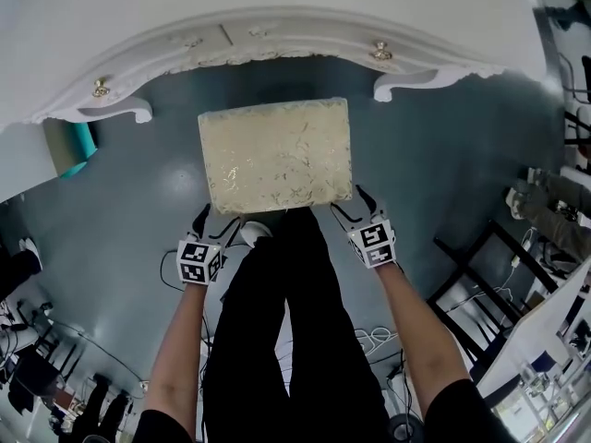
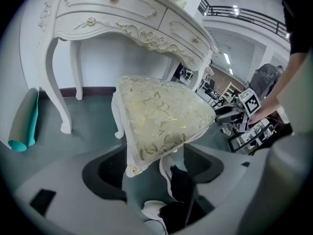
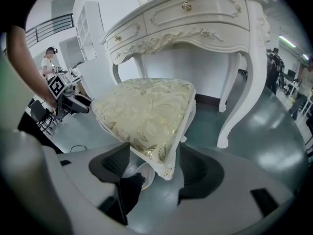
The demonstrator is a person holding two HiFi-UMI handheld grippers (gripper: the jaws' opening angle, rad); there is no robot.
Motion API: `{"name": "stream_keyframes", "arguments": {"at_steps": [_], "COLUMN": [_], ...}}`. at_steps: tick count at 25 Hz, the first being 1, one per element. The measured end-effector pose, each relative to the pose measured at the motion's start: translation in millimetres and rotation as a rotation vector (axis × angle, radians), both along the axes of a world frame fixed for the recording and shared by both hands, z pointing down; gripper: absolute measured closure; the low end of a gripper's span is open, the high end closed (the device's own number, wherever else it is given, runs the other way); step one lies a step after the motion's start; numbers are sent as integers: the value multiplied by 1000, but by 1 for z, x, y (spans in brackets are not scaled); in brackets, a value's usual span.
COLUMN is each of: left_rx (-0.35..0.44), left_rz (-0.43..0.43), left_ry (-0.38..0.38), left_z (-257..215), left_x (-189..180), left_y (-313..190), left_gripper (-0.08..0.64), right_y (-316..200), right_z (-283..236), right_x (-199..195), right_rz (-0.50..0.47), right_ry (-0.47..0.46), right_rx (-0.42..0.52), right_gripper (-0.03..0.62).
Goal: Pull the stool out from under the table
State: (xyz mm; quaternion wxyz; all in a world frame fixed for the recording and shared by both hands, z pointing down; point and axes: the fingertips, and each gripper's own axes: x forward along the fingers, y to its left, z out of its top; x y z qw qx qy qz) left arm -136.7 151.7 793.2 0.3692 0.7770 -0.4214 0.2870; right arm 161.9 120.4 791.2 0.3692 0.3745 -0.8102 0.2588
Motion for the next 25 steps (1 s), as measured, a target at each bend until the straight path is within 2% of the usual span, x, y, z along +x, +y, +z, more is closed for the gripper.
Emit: {"name": "stream_keyframes", "arguments": {"at_steps": [5, 10, 20, 25], "left_rx": [-26, 33, 180, 246], "left_rz": [-62, -40, -32, -99], "left_ry": [33, 65, 139, 171], "left_z": [-33, -101, -246, -326], "left_x": [1, 23, 44, 36], "left_y": [17, 21, -8, -10], "left_gripper": [181, 181, 181, 181], "right_y": [-8, -18, -17, -15], "right_z": [-48, -126, -283, -368], "right_x": [1, -8, -58, -65], "right_rz": [140, 214, 186, 195], "right_ry": [-85, -169, -302, -319], "right_rx": [16, 92, 247, 320], "right_gripper": [256, 259, 263, 262]}}
